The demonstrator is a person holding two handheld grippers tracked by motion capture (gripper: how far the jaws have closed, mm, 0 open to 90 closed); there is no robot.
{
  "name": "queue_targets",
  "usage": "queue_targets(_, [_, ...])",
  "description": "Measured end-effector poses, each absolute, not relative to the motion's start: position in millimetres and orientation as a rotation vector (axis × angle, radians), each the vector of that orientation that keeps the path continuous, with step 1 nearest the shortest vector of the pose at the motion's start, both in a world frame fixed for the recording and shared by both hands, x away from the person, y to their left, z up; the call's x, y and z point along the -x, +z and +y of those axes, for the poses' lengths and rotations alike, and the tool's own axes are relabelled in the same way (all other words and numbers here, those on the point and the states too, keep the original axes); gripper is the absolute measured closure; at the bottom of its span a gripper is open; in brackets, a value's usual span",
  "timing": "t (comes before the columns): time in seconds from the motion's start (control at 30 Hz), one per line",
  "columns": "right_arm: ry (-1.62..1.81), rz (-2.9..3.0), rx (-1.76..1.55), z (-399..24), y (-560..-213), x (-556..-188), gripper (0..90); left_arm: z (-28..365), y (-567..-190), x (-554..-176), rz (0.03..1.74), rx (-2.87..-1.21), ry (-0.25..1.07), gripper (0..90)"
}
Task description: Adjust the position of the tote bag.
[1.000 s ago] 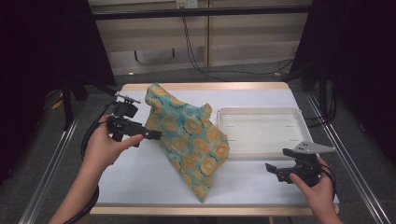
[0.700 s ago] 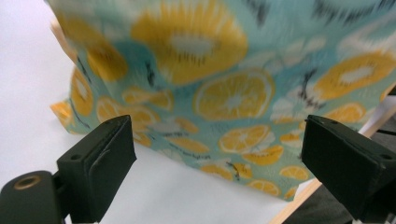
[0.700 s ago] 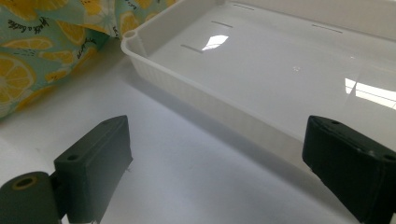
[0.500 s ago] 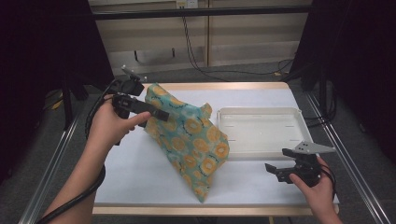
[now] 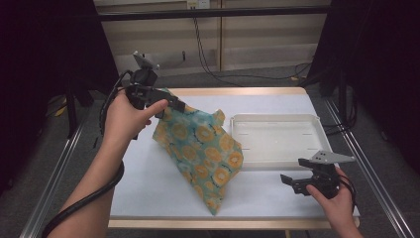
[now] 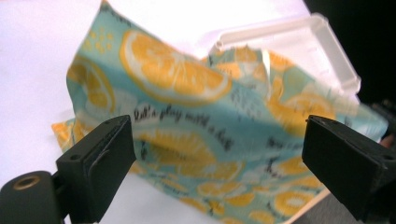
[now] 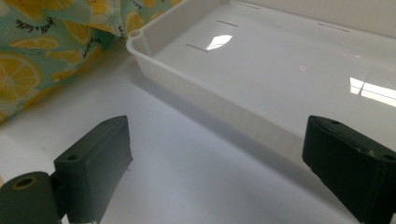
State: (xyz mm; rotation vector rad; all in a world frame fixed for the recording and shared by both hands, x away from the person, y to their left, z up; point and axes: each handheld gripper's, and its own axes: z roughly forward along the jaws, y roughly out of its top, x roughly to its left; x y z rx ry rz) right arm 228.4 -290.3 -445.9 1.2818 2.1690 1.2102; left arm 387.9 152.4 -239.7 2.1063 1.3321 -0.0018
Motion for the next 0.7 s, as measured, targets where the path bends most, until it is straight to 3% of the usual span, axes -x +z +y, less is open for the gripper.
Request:
queue_targets(0.47, [1.210, 2.184, -1.290, -289.6, -447.1, -228.7, 8.0, 132.8, -240.3, -396.5, 1.387, -2.141, 0.025, 8.8])
queue_targets(0.7, [1.206, 2.190, -1.289, -290.0, -448.3, -229.5, 8.0, 132.2, -233.6, -400.2, 1.439, -2.071, 0.009, 9.3])
